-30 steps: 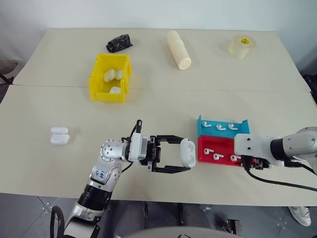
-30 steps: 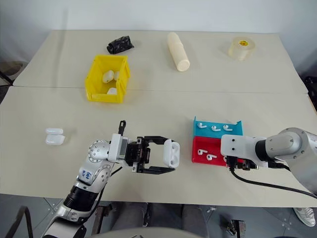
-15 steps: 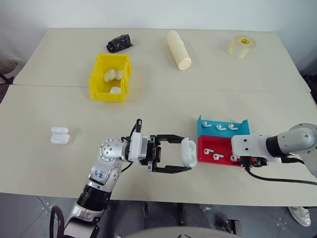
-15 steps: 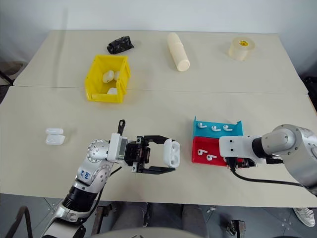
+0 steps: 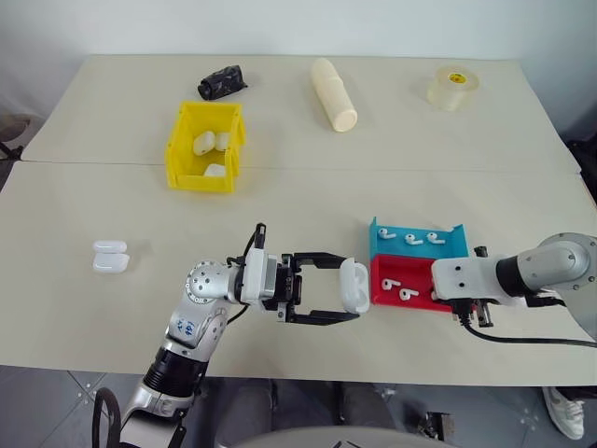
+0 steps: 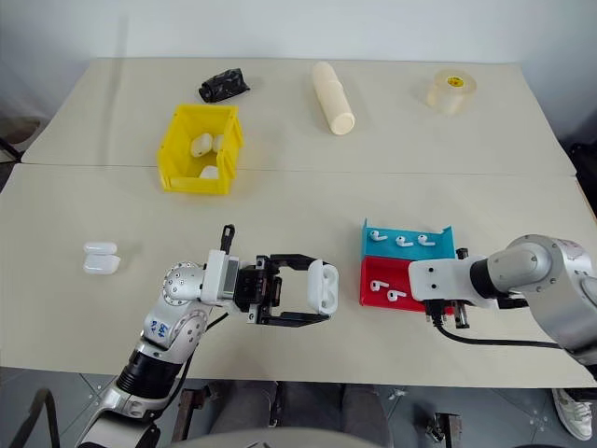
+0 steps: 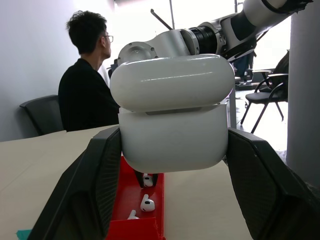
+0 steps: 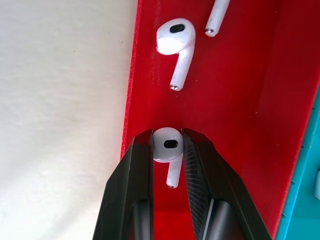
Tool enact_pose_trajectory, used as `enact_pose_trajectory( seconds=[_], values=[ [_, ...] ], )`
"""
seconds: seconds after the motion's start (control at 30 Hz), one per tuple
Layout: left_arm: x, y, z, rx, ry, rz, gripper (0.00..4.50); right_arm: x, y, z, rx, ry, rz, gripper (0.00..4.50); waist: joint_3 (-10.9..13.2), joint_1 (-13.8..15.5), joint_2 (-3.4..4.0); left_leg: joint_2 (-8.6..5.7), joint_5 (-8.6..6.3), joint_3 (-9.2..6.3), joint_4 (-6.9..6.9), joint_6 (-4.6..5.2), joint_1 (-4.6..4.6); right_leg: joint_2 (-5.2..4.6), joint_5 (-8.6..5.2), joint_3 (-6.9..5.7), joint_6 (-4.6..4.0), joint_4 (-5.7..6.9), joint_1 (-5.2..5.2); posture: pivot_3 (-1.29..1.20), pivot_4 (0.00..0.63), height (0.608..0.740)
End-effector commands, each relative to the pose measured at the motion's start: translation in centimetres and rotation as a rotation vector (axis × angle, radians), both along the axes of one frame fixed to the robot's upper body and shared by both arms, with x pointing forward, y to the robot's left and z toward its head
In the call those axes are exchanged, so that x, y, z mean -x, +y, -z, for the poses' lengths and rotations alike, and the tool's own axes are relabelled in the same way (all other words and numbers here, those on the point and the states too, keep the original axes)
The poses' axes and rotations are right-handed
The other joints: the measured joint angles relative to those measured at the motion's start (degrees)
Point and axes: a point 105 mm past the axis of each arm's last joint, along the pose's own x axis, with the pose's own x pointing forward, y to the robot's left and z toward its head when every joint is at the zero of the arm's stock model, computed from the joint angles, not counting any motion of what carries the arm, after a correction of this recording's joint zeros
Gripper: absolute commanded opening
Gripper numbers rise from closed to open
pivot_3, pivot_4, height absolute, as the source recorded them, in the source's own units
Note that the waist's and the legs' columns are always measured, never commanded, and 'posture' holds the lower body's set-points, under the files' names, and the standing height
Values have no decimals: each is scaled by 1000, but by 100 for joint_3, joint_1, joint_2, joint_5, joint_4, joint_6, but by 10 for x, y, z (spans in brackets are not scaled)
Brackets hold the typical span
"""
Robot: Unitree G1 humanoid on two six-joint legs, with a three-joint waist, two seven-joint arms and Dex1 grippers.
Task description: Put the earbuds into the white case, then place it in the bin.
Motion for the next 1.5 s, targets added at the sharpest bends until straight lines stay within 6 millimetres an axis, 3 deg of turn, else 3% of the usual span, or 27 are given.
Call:
enact_pose_trajectory(
  seconds=[0.03,0.13,0.3,0.4,0.57,0.83,0.97,1.23,1.5],
  values=[
    [4,1,-7,24,-36,4,2800,-2,-5,1,3,-18,28,735,0,4,0,0,0,0,0,0,0,0,0,0,0,0,0,0,150,740],
    [3,0,-7,23,-37,7,2800,-4,-3,-6,-26,-52,42,735,0,7,0,-1,0,0,1,0,0,-1,0,0,0,0,0,0,150,740],
    [2,2,-6,22,-36,20,2800,-3,20,-54,-257,-134,34,735,2,4,4,-2,0,2,0,0,-2,-2,0,2,0,2,-4,0,150,740],
    [-1,5,-6,32,-8,31,2800,7,41,-80,-482,-173,-9,735,3,13,2,1,0,1,-3,0,-2,1,0,0,0,1,-4,0,150,740],
    [-14,7,-8,55,36,18,2800,18,69,-104,-868,-240,-22,735,9,30,-11,-2,0,-10,2,0,-3,-3,0,-7,0,2,3,0,150,740],
    [-28,6,-11,32,95,35,2800,21,88,-144,-1458,-325,5,735,9,-2,-12,-6,1,-13,2,-2,-3,-4,1,-11,1,7,0,0,150,740],
    [-33,1,-22,62,119,48,2800,23,100,-147,-1592,-290,14,735,9,-10,-10,-3,4,-15,-1,-7,-4,-2,0,-13,1,9,-4,0,150,740],
    [-35,-2,-43,120,149,72,2800,30,114,-130,-1701,-241,64,735,8,-20,-9,-7,4,-14,-1,-6,-3,-4,0,-11,1,12,-4,0,150,740],
    [-29,4,-42,119,149,96,2800,40,122,-121,-1716,-235,74,735,8,-38,-8,-5,4,-15,-4,-7,-3,-1,0,-12,0,11,-5,0,150,740]
  ],
)
